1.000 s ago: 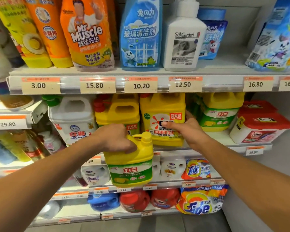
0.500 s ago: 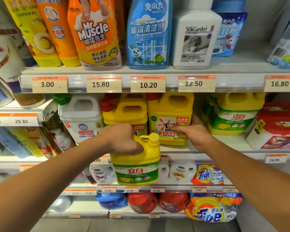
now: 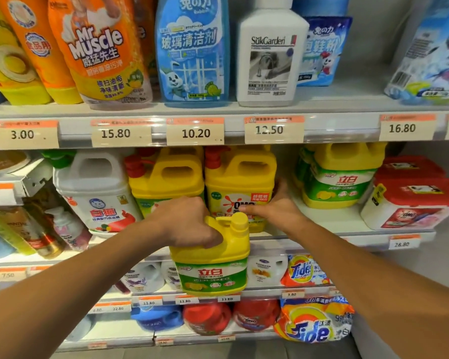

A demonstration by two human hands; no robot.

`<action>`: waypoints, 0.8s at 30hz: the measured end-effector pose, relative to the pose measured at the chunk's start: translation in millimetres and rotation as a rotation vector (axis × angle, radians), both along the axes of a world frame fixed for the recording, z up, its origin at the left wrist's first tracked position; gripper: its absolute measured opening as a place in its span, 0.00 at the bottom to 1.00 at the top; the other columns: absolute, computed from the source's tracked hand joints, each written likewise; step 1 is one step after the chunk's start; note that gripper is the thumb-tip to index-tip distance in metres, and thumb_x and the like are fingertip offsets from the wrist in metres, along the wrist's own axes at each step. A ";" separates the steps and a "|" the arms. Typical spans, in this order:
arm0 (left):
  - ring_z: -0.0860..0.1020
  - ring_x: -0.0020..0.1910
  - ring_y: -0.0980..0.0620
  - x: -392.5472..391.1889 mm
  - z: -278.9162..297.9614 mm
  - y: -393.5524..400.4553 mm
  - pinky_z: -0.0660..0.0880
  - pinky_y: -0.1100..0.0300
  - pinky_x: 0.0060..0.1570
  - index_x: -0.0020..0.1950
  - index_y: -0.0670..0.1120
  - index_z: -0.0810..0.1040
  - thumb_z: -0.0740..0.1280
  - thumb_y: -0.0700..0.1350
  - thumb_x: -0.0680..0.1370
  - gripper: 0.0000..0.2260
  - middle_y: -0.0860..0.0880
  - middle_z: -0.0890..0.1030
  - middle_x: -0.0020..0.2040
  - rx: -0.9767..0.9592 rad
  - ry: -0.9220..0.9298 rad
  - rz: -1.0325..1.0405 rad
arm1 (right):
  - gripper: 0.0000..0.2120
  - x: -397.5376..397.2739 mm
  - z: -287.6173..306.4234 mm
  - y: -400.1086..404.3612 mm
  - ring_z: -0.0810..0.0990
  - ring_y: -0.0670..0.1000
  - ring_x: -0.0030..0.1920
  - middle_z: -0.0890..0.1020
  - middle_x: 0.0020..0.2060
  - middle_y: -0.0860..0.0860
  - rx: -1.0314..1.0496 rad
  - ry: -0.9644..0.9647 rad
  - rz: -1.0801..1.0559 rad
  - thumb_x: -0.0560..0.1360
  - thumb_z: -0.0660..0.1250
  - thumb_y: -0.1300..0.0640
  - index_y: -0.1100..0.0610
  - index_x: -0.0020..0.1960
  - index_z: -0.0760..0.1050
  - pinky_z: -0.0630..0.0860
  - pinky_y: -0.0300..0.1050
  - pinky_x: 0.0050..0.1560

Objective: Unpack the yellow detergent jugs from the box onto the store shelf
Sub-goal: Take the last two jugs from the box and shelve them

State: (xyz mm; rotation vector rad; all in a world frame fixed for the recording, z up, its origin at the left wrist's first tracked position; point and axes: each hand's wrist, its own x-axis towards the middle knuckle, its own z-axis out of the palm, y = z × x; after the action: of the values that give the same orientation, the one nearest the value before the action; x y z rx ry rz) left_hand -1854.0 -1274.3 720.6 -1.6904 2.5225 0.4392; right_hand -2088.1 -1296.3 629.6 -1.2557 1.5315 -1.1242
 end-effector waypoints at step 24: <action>0.78 0.33 0.46 -157.6 46.0 24.8 0.64 0.59 0.27 0.31 0.43 0.79 0.69 0.58 0.63 0.17 0.49 0.76 0.28 -0.088 0.158 -0.033 | 0.33 -145.0 30.4 128.7 0.81 0.48 0.66 0.82 0.65 0.48 0.076 -0.165 0.296 0.70 0.79 0.44 0.49 0.71 0.73 0.79 0.49 0.63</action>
State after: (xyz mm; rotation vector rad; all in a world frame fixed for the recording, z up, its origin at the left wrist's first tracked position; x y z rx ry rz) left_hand -2011.6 -1249.6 766.6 -1.7043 2.7145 0.4843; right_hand -2233.2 -1167.5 660.1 -1.2569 1.2093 -0.9427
